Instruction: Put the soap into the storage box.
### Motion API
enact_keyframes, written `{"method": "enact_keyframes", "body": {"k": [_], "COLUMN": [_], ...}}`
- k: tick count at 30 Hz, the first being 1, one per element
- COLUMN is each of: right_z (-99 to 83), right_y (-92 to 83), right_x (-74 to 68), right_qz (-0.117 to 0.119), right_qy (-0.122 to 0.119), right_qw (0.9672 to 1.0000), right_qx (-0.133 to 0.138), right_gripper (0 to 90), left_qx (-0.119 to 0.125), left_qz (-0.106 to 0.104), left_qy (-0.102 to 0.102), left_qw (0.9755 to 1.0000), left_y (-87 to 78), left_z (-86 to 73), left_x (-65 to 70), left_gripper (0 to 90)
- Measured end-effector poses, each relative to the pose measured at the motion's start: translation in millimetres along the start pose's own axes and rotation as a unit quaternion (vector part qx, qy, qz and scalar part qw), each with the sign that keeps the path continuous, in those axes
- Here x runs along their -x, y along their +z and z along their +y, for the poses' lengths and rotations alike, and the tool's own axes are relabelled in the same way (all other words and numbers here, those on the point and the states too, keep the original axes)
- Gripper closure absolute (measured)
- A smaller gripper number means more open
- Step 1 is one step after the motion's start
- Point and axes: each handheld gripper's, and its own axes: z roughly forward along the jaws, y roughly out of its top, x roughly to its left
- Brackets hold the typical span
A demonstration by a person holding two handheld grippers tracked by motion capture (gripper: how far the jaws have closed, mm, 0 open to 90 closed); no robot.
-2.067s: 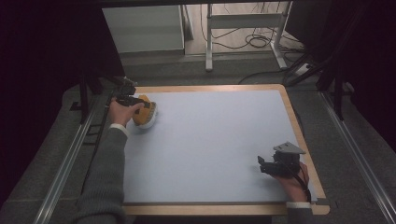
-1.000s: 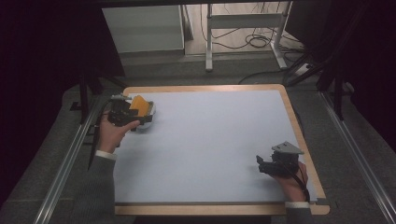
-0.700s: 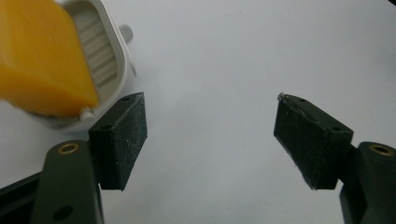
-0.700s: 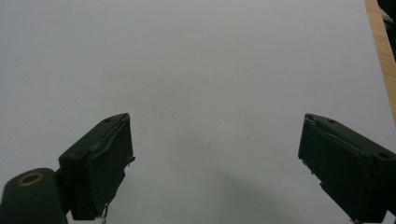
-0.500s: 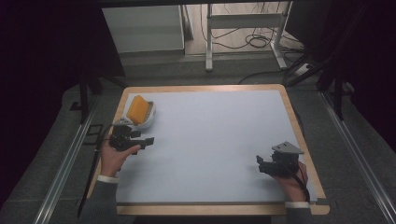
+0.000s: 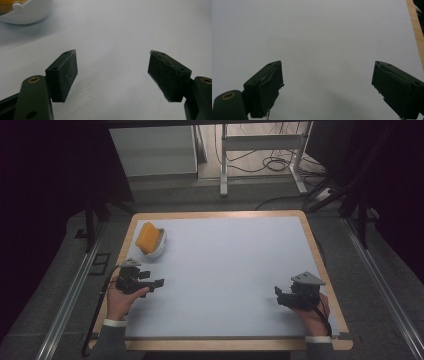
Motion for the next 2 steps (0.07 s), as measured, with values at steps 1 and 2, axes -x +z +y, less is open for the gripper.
{"method": "enact_keyframes", "body": {"k": [1, 2], "right_z": [-0.1, -0.1], "right_y": [-0.2, -0.2], "right_x": [0.0, -0.1], "right_qz": [0.0, 0.0], "right_qy": [0.0, 0.0], "right_qw": [1.0, 1.0], "right_qx": [0.0, 0.001], "right_gripper": [10.0, 10.0], "left_qx": [-0.002, -0.004], "left_qz": [0.002, 0.005], "left_qy": [0.001, 0.002], "left_qw": [1.0, 1.0], "left_y": [1.0, 2.3], "left_z": [-0.2, -0.4], "left_x": [0.0, 0.3], "left_gripper": [24.0, 24.0]}}
